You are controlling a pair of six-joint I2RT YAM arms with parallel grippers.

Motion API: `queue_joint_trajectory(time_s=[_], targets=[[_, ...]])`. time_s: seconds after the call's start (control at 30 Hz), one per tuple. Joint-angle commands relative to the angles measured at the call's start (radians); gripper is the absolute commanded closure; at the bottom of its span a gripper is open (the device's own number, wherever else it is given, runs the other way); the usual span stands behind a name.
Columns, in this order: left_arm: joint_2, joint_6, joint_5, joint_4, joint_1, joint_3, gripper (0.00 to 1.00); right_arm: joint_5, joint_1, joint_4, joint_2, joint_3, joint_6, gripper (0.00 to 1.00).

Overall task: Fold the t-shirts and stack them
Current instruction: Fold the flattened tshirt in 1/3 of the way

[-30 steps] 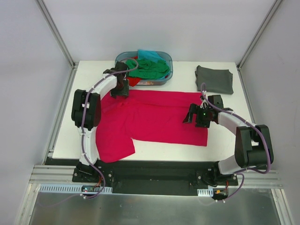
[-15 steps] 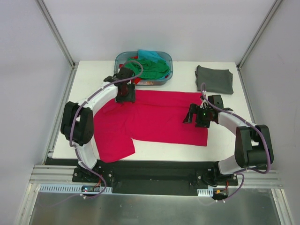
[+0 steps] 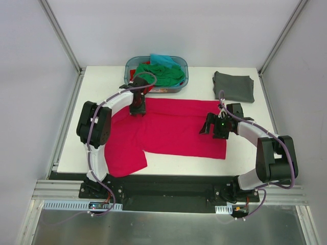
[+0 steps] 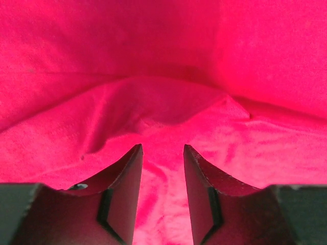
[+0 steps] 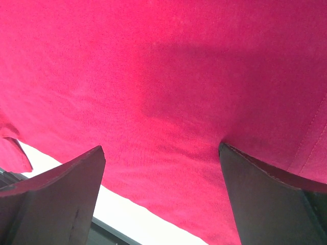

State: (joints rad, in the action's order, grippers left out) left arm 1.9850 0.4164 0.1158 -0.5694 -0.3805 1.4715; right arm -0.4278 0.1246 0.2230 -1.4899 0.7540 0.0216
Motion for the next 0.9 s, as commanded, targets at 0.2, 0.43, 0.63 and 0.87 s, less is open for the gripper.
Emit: queue_joint_trajectory(time_s=[0.2, 0.43, 0.63, 0.87], targets=[[0.037, -0.007, 0.032, 0.011, 0.057, 0.099, 0.64, 0.008, 0.000, 0.101, -0.041, -0.010, -0.014, 0.04], [0.086, -0.011, -0.004, 0.011, 0.060, 0.108, 0.71, 0.008, 0.000, 0.104, -0.040, -0.008, -0.014, 0.04], [0.058, -0.001, 0.008, 0.011, 0.060, 0.096, 0.97, 0.008, 0.000, 0.102, -0.040, -0.008, -0.014, 0.04], [-0.032, 0.021, -0.039, 0.014, 0.054, 0.021, 1.00, 0.008, 0.000, 0.104, -0.040, -0.008, -0.014, 0.04]])
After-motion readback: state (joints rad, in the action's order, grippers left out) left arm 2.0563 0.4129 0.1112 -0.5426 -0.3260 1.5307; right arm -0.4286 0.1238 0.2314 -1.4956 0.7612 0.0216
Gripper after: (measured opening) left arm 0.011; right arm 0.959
